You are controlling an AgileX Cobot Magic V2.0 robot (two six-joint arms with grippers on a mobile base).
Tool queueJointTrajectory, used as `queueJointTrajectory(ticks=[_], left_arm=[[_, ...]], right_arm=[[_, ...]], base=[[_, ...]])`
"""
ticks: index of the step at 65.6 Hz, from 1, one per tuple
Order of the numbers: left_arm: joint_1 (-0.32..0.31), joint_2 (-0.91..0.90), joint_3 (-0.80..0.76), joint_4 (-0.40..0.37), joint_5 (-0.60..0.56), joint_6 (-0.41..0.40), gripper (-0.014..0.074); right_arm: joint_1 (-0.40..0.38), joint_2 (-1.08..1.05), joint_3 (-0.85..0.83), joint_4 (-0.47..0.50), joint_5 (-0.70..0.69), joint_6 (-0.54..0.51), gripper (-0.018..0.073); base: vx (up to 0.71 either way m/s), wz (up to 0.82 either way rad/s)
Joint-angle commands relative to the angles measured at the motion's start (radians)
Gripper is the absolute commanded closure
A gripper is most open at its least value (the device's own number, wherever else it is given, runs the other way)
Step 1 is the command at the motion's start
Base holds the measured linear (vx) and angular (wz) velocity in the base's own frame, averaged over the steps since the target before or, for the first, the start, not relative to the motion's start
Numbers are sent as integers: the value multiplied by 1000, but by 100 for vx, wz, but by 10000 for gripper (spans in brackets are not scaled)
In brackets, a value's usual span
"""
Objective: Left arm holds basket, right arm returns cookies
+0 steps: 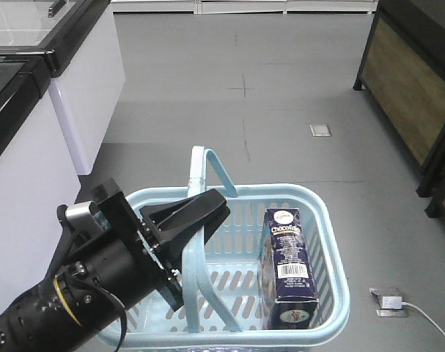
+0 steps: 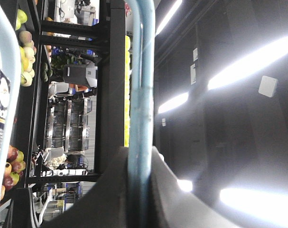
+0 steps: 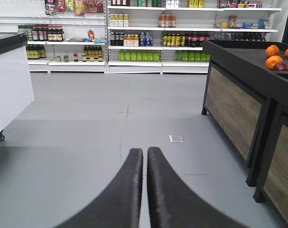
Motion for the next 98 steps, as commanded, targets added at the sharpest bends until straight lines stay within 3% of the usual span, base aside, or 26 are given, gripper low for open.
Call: queueJointTrajectory(ticks=[1, 98], left_arm=[[-18, -36, -32, -36, -144, 12, 600], [-36, -35, -32, -18, -129, 25, 599]], right_arm=[[3, -13, 18, -5, -73, -9, 566], [3, -13, 18, -5, -73, -9, 566]], base=[[0, 0], [0, 0]])
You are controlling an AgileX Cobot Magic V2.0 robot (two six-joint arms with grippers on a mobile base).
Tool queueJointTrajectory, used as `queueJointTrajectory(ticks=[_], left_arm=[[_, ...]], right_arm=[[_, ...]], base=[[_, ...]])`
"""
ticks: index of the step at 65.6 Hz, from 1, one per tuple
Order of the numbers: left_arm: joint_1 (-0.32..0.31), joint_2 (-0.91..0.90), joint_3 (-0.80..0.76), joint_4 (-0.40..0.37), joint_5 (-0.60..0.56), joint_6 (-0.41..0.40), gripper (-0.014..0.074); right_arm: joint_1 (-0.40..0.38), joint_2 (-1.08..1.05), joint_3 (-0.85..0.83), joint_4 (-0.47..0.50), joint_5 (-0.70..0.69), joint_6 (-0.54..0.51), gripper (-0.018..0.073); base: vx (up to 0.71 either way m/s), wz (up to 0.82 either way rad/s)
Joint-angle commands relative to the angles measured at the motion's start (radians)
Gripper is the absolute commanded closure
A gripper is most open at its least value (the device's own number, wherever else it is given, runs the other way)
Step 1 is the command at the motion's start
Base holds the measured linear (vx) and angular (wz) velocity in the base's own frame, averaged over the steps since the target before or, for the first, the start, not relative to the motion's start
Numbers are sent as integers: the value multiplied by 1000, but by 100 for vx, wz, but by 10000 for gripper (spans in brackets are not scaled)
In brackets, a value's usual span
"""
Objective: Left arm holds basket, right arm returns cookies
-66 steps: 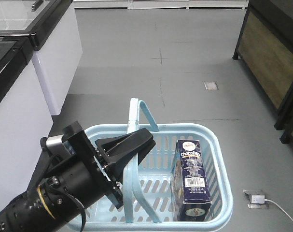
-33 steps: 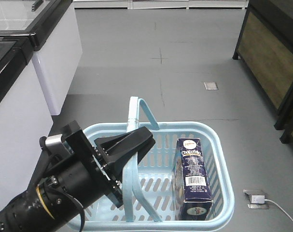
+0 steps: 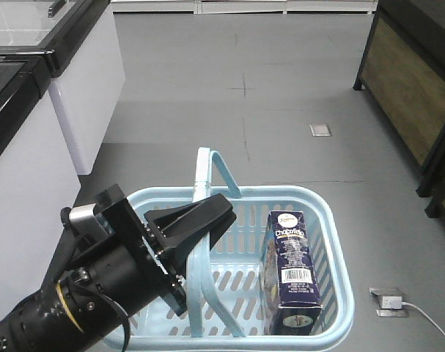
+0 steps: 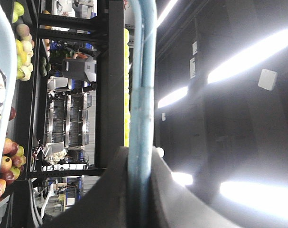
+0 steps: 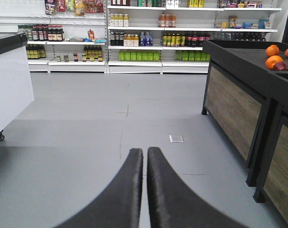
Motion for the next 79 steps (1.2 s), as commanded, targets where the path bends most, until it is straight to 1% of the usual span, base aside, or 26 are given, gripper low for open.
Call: queueJointTrajectory(ticks=[1, 79], left_arm=[[-8, -35, -32, -9, -123, 4, 599], [-8, -35, -32, -9, -123, 4, 599]], right_arm=[[3, -13, 18, -5, -73, -9, 566], [3, -13, 18, -5, -73, -9, 566]], base=[[0, 0], [0, 0]])
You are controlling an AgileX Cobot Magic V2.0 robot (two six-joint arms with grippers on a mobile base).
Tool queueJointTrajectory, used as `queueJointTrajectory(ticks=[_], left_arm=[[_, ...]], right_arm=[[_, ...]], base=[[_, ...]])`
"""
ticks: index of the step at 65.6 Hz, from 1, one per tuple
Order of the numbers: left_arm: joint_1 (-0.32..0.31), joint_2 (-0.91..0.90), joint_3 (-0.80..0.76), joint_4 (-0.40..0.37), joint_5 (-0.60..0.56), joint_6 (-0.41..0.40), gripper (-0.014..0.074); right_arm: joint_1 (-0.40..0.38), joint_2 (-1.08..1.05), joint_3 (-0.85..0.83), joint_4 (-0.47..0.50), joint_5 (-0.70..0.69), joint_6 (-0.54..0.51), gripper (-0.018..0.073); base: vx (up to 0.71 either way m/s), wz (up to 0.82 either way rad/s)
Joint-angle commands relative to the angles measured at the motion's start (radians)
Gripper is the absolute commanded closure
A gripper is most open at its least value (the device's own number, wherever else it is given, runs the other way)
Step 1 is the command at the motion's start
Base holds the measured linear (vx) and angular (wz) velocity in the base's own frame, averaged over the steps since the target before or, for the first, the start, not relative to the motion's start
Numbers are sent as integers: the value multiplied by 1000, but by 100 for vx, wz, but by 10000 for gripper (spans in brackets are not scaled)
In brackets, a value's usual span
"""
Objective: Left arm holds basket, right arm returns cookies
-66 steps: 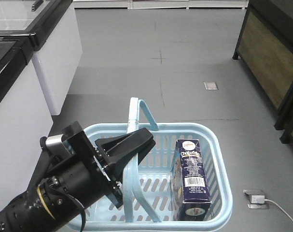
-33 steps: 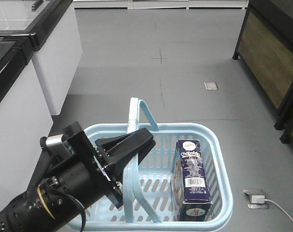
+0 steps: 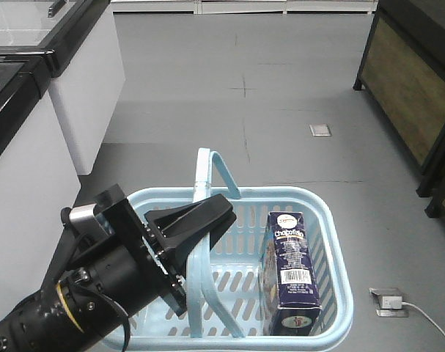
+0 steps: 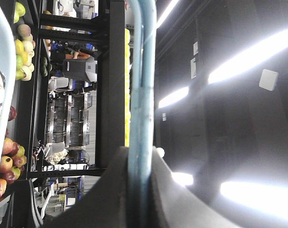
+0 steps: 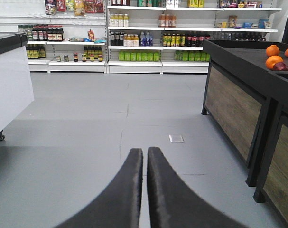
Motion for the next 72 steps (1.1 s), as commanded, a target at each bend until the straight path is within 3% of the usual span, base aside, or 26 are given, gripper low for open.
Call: queueJointTrajectory(ticks=[1, 72], left_arm=[[-8, -35, -32, -9, -123, 4, 599], [-8, -35, -32, -9, -123, 4, 599]], right_arm=[[3, -13, 18, -5, -73, -9, 566], [3, -13, 18, -5, -73, -9, 566]], base=[[0, 0], [3, 0]])
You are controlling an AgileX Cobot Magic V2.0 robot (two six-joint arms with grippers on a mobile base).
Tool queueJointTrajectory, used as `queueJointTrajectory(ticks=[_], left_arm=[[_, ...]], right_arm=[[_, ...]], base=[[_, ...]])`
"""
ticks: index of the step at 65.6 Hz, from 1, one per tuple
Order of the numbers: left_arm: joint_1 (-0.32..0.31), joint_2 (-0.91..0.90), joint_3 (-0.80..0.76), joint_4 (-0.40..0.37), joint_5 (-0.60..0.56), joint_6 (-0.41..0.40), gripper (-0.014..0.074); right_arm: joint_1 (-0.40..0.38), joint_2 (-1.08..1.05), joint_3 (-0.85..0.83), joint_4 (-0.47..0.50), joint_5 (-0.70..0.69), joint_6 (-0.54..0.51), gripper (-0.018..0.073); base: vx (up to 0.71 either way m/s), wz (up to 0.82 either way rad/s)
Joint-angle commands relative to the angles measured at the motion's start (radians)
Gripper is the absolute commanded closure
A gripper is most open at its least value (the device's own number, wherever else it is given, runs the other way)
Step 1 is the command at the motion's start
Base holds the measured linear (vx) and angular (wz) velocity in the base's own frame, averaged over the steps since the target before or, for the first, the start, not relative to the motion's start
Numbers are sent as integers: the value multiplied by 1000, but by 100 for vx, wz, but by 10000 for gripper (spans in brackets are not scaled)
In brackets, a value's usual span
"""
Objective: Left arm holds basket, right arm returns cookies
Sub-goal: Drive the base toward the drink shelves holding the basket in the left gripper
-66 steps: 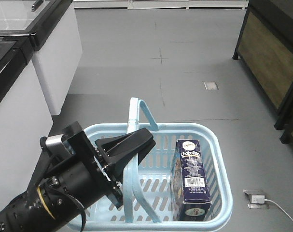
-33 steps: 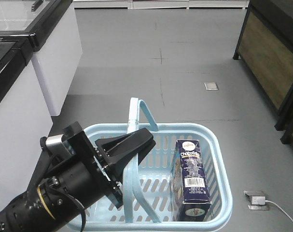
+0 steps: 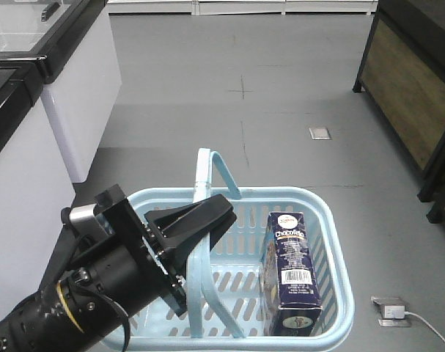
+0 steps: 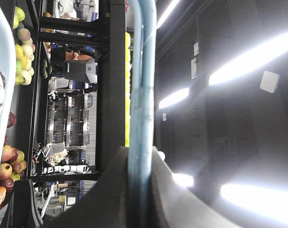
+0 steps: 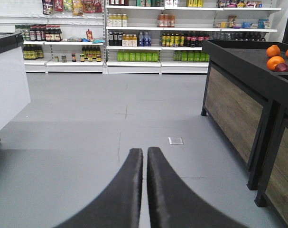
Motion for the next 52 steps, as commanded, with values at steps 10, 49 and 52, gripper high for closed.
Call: queueJointTrajectory(ticks=[10, 49, 52], left_arm=[[-8, -35, -32, -9, -123, 4, 599], [-8, -35, -32, -9, -123, 4, 599], [-8, -35, -32, -9, -123, 4, 599]], right_arm=[[3, -13, 18, -5, -73, -9, 566], [3, -13, 18, -5, -73, -9, 566], [3, -13, 18, -5, -73, -9, 566]], base=[[12, -2], [18, -1], [19, -2]])
